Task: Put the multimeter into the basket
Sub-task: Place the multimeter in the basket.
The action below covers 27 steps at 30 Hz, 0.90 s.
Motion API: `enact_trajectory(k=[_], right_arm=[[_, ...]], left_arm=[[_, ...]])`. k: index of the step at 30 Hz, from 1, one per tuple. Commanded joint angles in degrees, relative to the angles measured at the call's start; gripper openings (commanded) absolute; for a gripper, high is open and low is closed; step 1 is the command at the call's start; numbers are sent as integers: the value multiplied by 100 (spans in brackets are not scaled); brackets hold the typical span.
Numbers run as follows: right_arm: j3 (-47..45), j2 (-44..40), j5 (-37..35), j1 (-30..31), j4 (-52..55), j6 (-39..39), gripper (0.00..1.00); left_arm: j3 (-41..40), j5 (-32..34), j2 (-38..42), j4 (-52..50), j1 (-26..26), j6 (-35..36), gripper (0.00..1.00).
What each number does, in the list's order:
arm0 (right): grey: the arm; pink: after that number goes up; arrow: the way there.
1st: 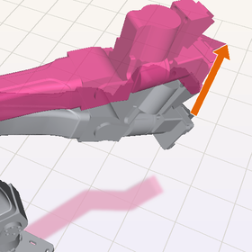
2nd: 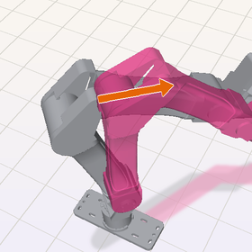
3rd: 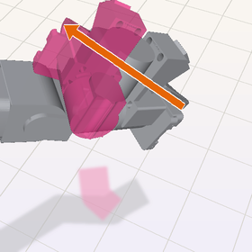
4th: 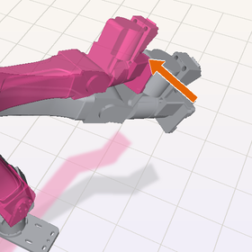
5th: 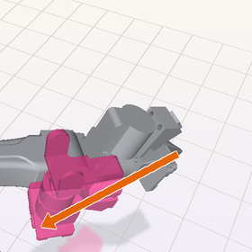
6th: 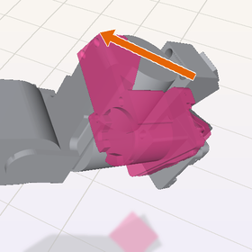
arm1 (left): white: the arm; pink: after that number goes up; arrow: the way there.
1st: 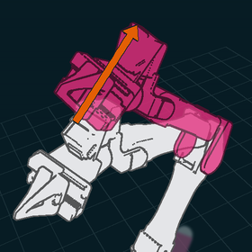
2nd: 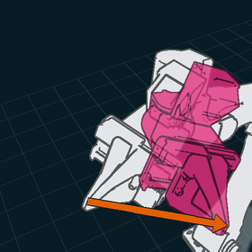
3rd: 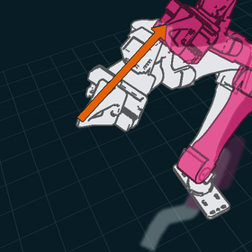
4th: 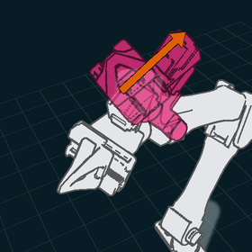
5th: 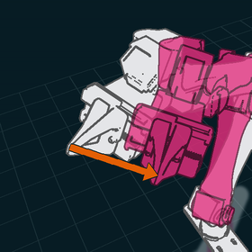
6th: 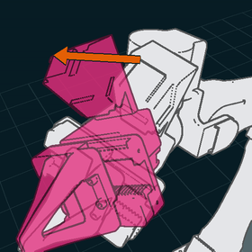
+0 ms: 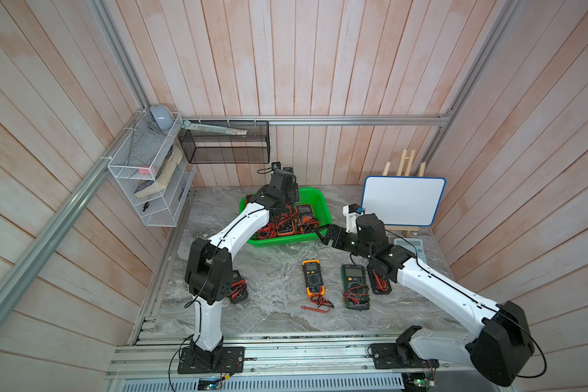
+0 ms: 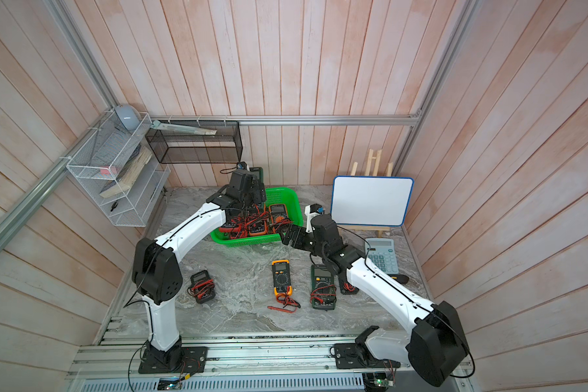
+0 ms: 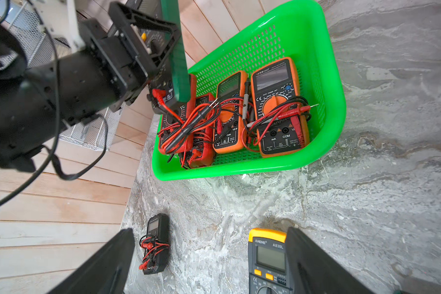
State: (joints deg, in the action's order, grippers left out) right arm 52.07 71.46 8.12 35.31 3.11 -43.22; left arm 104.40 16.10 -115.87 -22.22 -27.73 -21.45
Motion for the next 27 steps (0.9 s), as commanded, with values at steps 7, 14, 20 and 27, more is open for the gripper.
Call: enact_trajectory(k=[7,14,20,27], right_arm=[[77,194,114,-29,418,357,98],[283,534,346,-7,513,479,98],[444,641,157,11,789,627,98],[396,573,-306,16,1096,622,98]], left_arm=[[657,25,-846,-396,122,103,0],[607,34,-1092,-584,166,-11,0],[698,21,-1267,-778,206,-95,36],[713,-72,-1318,-904,250,-211,67]])
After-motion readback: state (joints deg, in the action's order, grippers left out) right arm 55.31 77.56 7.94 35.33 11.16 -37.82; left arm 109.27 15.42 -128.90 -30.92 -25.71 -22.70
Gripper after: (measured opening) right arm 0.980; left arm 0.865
